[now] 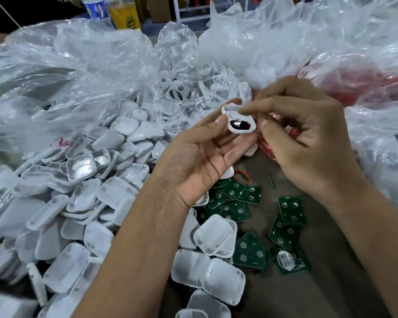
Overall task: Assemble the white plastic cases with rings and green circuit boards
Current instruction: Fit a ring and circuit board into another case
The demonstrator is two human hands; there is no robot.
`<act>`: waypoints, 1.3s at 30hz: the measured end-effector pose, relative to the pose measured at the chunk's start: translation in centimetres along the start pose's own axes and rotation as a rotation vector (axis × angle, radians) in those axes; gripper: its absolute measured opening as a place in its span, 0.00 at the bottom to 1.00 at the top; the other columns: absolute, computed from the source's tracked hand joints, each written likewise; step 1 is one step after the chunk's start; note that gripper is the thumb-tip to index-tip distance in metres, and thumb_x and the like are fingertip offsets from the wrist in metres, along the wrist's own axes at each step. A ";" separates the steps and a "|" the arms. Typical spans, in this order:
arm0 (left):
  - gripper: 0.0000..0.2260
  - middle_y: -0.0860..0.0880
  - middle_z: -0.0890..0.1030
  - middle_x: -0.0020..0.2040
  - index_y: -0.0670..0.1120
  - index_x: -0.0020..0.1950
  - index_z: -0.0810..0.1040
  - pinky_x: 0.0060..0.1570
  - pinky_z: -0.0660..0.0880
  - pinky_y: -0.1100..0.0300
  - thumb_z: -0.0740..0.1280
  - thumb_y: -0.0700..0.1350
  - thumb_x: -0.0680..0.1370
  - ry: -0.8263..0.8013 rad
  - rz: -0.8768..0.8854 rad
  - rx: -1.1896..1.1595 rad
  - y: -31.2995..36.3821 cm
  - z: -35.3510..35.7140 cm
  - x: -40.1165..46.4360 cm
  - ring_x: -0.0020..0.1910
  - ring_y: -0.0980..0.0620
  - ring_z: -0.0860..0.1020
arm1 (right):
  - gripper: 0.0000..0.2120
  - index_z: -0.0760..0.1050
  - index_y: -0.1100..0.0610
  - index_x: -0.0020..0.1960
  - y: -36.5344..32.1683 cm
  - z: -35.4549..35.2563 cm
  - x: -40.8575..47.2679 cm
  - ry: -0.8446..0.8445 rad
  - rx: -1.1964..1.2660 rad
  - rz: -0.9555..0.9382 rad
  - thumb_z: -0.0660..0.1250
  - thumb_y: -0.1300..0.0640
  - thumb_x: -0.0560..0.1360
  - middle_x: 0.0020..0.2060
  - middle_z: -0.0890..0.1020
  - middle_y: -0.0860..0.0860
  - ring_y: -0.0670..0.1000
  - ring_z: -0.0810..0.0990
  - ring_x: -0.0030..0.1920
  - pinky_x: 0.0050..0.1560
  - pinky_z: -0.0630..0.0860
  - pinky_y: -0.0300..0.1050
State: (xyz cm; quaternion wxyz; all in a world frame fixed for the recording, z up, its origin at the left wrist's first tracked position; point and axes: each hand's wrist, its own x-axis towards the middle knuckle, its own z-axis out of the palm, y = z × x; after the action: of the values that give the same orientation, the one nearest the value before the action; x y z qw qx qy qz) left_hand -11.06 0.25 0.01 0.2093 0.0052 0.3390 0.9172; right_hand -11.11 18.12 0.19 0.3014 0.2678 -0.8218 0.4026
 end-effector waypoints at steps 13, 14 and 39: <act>0.19 0.32 0.80 0.58 0.36 0.67 0.78 0.52 0.84 0.53 0.68 0.37 0.76 0.026 0.037 -0.020 -0.1 0.1 -0.1 0.55 0.38 0.84 | 0.17 0.87 0.60 0.48 -0.4 -0.3 0.0 0.002 -0.037 -0.143 0.63 0.74 0.73 0.42 0.86 0.50 0.57 0.81 0.49 0.50 0.77 0.51; 0.20 0.32 0.79 0.59 0.36 0.68 0.77 0.52 0.84 0.52 0.68 0.37 0.76 0.031 0.044 -0.027 -0.1 0.1 0.0 0.55 0.37 0.84 | 0.17 0.87 0.61 0.49 -0.4 -0.2 -0.1 0.005 -0.046 -0.140 0.63 0.74 0.73 0.42 0.86 0.50 0.57 0.81 0.49 0.50 0.77 0.51; 0.23 0.31 0.79 0.64 0.37 0.75 0.72 0.59 0.82 0.49 0.64 0.36 0.78 -0.037 0.050 -0.184 0.3 0.1 0.0 0.57 0.35 0.83 | 0.16 0.82 0.62 0.63 7.0 1.3 12.9 -0.148 -0.643 0.512 0.67 0.68 0.76 0.60 0.83 0.62 0.63 0.81 0.62 0.65 0.77 0.49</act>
State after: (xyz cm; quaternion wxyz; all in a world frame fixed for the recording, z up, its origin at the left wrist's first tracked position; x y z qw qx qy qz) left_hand -11.17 0.13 0.26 0.1923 0.0113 0.2491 0.9491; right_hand -25.00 18.24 5.24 0.1999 -0.0249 -0.9652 0.1669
